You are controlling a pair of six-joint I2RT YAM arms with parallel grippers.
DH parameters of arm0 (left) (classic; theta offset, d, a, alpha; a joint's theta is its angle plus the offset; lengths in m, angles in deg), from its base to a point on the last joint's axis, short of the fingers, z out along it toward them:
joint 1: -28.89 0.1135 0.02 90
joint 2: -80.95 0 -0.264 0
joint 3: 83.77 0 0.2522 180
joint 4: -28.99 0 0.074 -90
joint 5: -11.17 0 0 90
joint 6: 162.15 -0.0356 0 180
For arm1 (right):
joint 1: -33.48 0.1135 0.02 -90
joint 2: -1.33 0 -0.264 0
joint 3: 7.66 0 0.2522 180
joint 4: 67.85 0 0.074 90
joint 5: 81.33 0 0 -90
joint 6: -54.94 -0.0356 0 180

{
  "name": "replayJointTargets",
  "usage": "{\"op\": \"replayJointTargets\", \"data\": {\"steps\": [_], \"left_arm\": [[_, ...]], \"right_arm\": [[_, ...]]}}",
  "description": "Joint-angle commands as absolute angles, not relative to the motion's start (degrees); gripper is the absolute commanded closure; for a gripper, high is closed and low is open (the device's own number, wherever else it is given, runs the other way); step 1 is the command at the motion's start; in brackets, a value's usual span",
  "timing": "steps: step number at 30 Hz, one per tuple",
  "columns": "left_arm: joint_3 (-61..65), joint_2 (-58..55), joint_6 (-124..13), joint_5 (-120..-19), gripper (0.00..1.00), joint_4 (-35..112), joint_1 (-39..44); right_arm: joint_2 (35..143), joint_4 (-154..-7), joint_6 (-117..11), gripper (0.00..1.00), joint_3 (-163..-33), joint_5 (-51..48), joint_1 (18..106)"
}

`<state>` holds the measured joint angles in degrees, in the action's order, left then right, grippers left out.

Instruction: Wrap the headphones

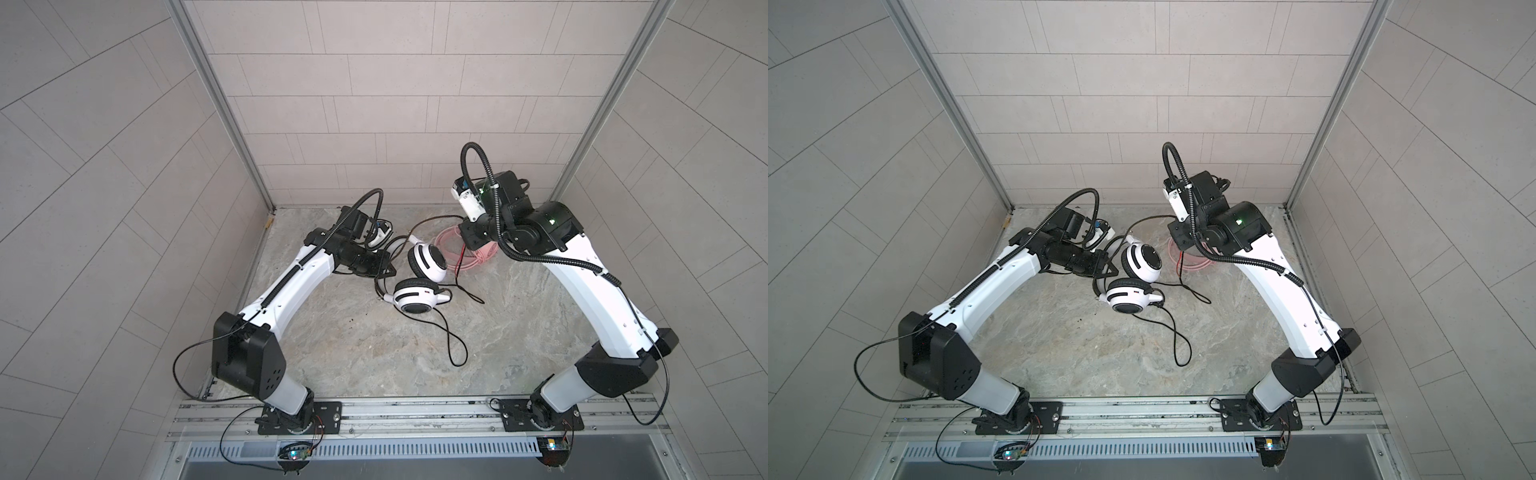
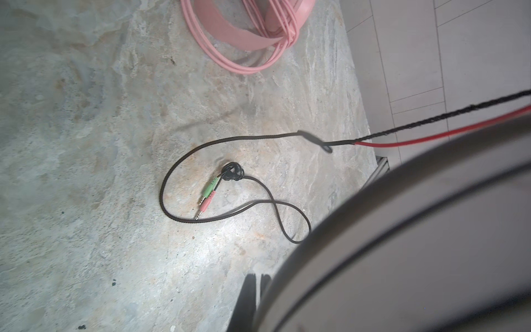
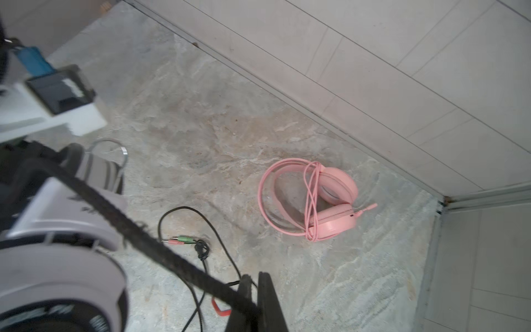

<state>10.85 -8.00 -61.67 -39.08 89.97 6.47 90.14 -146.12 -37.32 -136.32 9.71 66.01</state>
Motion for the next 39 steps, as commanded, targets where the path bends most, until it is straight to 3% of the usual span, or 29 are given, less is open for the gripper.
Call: {"op": "replayJointTargets", "data": {"steps": [1,12,27,32,39], "left_arm": [[14.03,-9.18,-60.31,-38.8,1.0,90.28,6.59],[15.16,-10.08,-58.58,-38.87,1.0,88.57,6.56],[17.43,-13.81,-50.16,-45.2,1.0,87.3,9.61],[17.75,-13.36,-50.53,-43.78,1.0,86.37,9.29],[18.92,-14.12,-49.74,-43.44,1.0,86.08,11.81]], "right_arm": [[88.38,-146.74,-37.34,1.0,-137.93,2.56,68.89],[92.11,-149.87,-34.89,1.0,-142.09,1.62,77.57],[85.14,-149.12,-33.49,1.0,-139.73,-15.4,78.26],[85.52,-149.44,-32.91,1.0,-139.72,-11.35,78.23],[84.87,-151.16,-31.77,1.0,-140.08,-15.24,78.3]]}}
